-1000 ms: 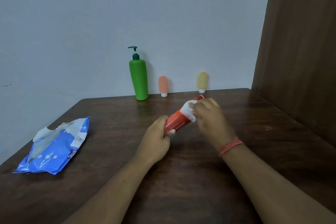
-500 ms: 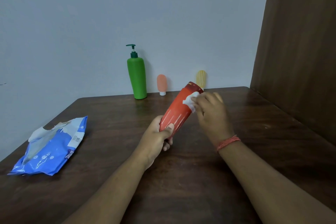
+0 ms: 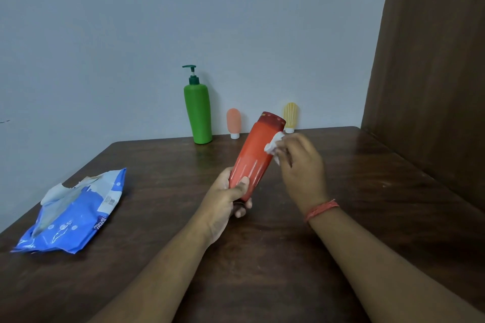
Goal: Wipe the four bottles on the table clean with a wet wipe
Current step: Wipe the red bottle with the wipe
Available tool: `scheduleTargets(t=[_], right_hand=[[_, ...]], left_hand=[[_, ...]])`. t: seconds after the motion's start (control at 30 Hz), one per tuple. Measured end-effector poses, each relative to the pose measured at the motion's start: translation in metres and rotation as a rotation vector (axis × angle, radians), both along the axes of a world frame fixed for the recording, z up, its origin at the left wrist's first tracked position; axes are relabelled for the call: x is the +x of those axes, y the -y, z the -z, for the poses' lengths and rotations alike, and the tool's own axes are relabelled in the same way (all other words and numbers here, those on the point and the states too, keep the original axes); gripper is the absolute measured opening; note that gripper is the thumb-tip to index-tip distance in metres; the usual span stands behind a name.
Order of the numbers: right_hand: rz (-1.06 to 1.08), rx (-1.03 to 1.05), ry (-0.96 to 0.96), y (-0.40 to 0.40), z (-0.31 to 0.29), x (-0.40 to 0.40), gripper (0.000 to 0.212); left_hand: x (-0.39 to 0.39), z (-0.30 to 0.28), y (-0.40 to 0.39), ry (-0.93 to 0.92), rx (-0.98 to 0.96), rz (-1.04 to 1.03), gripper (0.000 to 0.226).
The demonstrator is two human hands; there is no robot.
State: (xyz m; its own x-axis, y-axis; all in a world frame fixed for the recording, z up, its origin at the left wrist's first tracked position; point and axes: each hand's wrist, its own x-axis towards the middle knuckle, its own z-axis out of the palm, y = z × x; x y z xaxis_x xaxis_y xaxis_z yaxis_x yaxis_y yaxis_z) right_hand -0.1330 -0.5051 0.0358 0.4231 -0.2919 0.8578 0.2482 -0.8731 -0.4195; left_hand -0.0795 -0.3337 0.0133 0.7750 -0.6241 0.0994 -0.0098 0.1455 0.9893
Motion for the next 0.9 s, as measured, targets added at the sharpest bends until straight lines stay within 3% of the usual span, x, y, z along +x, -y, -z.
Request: scheduleTargets(t=[0.07,0.2,0.33,0.4,0.5,0.63,0.83,0.9], right_hand=[[-0.056,0.114,0.018,0.000,0.002,-0.001,0.010],[-0.208,0.251,-0.142,-0.013,0.009,-0.003,0.010],[-0.303,0.621,-0.002,-0.008,-0.004,-0.004,0.022],[-0.363,0.680,-0.049,-0.010,-0.003,-0.008,0.020],[-0.415,0.633,-0.230,-0.015,0.003,-0.008,0.012],[-0.325,0.742,-0.014,-0.009,-0.007,-0.006,0.016],[-0.305,0.310,-0.153,-0.014,0.008,-0.005,0.015],[-0.256,0.337,-0.078,-0.012,0.004,-0.001,0.013]], left_hand=[[-0.001,0.001,0.000,0.004,0.005,0.016,0.027],[0.000,0.000,0.000,-0.015,-0.044,0.014,0.026],[-0.002,0.002,0.001,0.028,0.010,0.057,0.035],[-0.003,0.002,0.001,0.029,0.018,0.061,0.039],[-0.001,0.000,-0.001,0.008,-0.018,0.054,0.040],[-0.002,0.002,-0.001,0.081,0.074,0.082,0.039],[0.000,0.001,-0.002,0.048,0.015,0.046,0.035],[0.001,0.002,-0.002,0.066,0.036,0.056,0.040]])
